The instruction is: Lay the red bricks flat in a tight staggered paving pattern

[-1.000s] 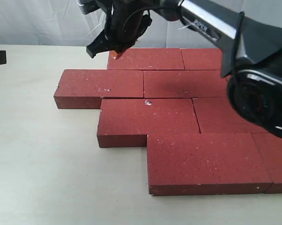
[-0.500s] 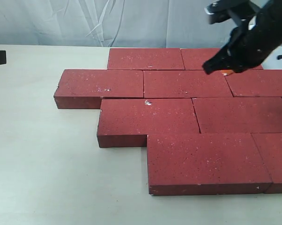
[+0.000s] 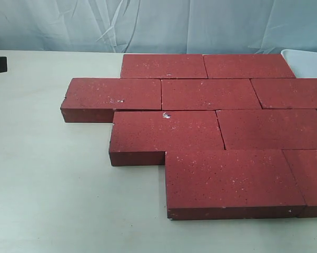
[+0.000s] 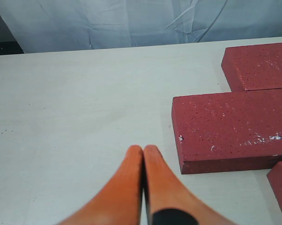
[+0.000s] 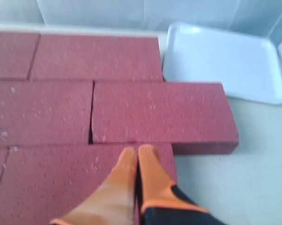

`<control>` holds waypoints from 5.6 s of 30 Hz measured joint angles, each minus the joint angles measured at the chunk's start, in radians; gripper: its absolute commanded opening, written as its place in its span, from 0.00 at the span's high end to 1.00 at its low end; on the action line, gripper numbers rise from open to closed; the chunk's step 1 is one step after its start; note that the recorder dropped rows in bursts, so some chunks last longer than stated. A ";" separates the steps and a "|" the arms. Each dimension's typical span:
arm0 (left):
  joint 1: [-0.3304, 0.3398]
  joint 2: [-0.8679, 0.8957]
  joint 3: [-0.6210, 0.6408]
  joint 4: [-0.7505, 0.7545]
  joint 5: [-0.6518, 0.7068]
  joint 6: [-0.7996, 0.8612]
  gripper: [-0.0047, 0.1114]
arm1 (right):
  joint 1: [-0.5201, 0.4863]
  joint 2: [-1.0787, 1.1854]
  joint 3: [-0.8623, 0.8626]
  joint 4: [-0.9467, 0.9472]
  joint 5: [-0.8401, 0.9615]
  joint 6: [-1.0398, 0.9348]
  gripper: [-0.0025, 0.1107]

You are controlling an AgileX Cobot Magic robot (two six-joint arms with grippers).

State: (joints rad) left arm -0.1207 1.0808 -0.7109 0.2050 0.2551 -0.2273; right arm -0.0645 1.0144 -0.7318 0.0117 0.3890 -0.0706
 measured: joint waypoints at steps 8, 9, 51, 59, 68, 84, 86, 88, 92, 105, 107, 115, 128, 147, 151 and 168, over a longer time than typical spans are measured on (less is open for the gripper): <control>0.000 0.000 0.000 0.000 0.000 0.000 0.96 | 0.000 -0.363 0.196 0.022 -0.170 0.002 0.98; 0.000 0.000 0.000 0.000 0.000 0.000 0.96 | 0.000 -0.398 0.200 0.024 -0.168 0.002 0.98; 0.000 0.000 0.000 0.000 0.000 0.000 0.96 | 0.000 -1.007 0.629 -0.085 -0.079 0.127 0.98; 0.000 0.000 0.000 0.000 0.000 0.000 0.96 | 0.000 -1.007 0.710 -0.079 -0.094 0.071 0.98; 0.000 0.000 0.000 0.000 0.000 0.000 0.96 | 0.000 -1.008 0.727 -0.051 -0.111 0.071 0.98; 0.000 0.000 0.000 0.000 0.000 0.000 0.96 | 0.000 -1.008 0.727 -0.031 -0.086 0.097 0.98; 0.000 0.000 0.000 0.000 0.000 0.000 0.96 | 0.000 -1.008 0.727 -0.028 -0.086 0.097 0.98; 0.000 0.000 0.000 0.000 0.000 0.000 0.96 | 0.000 -1.008 0.727 -0.028 -0.086 0.097 0.98; 0.000 0.000 0.000 0.000 0.000 0.000 0.96 | 0.000 -1.008 0.727 -0.028 -0.080 0.097 0.98; 0.000 -0.207 0.094 0.000 -0.076 0.164 0.96 | 0.000 -1.008 0.727 -0.028 -0.079 0.097 0.98; 0.000 -0.303 0.159 0.000 -0.138 0.209 0.96 | 0.000 -1.008 0.727 -0.028 -0.079 0.097 0.98; 0.000 -0.635 0.397 0.029 -0.204 0.245 0.96 | 0.000 -1.008 0.727 -0.028 -0.079 0.097 0.98; 0.110 -1.015 0.628 -0.010 -0.135 0.255 0.96 | 0.000 -1.008 0.727 -0.028 -0.079 0.097 0.98; 0.140 -1.075 0.706 -0.121 -0.030 0.235 0.96 | 0.000 -1.008 0.727 -0.028 -0.077 0.097 0.98; 0.140 -1.075 0.706 -0.137 -0.026 0.235 0.96 | 0.000 -1.008 0.727 -0.028 -0.077 0.097 0.98; 0.140 -1.076 0.706 -0.147 -0.024 0.227 0.96 | 0.000 -1.008 0.727 -0.027 -0.077 0.097 0.98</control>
State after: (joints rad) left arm 0.0192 0.0050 -0.0046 0.0579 0.2313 0.0000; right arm -0.0645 0.0067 -0.0044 -0.0154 0.3118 0.0267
